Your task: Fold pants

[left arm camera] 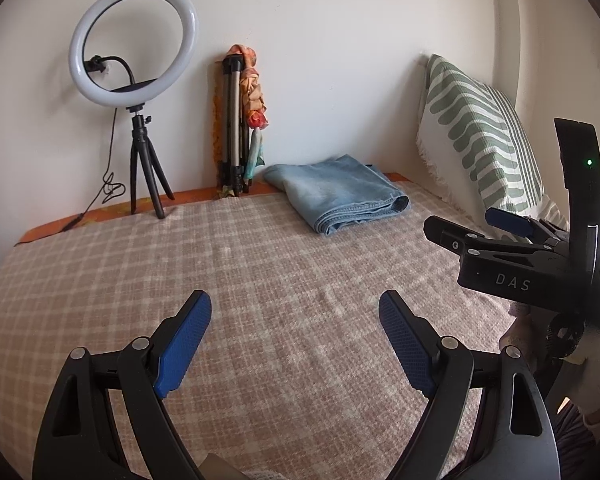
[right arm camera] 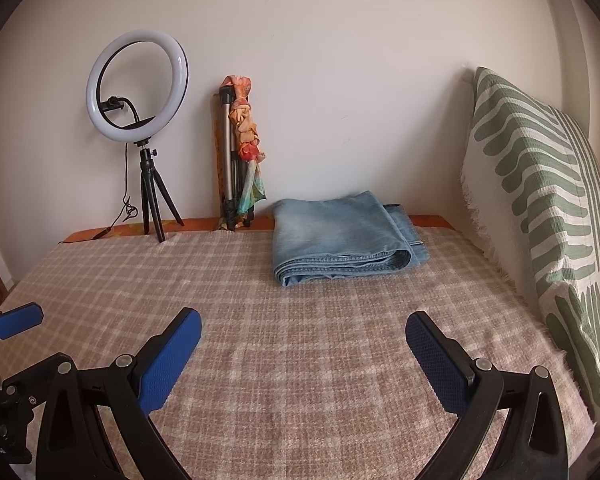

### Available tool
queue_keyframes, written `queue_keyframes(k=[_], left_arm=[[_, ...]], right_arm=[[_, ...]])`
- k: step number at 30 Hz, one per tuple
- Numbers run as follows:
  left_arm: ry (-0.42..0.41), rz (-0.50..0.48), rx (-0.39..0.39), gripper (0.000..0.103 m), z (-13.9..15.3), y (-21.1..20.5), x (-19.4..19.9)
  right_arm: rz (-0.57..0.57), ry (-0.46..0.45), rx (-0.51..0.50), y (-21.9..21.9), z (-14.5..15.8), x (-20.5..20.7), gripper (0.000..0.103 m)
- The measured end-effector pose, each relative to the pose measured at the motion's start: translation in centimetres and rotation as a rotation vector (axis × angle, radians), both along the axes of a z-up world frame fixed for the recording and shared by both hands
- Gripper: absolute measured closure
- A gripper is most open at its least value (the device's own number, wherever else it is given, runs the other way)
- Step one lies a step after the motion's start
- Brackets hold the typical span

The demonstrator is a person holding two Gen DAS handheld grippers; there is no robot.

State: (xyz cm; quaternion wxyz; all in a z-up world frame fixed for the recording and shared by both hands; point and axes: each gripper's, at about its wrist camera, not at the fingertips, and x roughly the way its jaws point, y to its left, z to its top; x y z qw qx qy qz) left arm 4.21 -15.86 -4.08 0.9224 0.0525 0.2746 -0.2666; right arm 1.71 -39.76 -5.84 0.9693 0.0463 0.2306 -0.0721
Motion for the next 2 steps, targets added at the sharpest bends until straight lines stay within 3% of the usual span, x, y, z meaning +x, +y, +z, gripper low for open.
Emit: queue_keyframes(k=[2], left_arm=[[-0.003,0.000,0.005,0.017,0.11,0.01,-0.03]], right_arm=[[0.002,0.002,0.003,-0.11,-0.04,0.08,0.000]])
